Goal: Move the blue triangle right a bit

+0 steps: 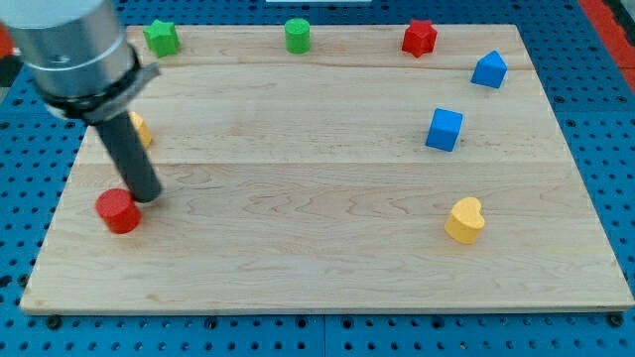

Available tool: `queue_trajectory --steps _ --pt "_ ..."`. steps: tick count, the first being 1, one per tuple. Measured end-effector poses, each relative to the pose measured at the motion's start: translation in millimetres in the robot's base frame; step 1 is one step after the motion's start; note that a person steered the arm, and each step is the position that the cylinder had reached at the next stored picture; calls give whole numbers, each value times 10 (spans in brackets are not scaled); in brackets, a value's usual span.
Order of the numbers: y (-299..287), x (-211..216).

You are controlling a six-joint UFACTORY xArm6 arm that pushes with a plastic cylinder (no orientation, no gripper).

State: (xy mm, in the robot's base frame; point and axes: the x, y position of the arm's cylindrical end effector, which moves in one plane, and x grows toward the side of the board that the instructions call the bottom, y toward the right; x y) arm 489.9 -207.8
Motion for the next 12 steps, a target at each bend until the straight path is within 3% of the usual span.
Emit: queue_trajectory --steps 3,4,5,9,11,12 --pt "142 -102" --pt "983 -533" --pt "1365 -973" --pt "1615 -916" --pt "2491 -486" --pt "2478 -826"
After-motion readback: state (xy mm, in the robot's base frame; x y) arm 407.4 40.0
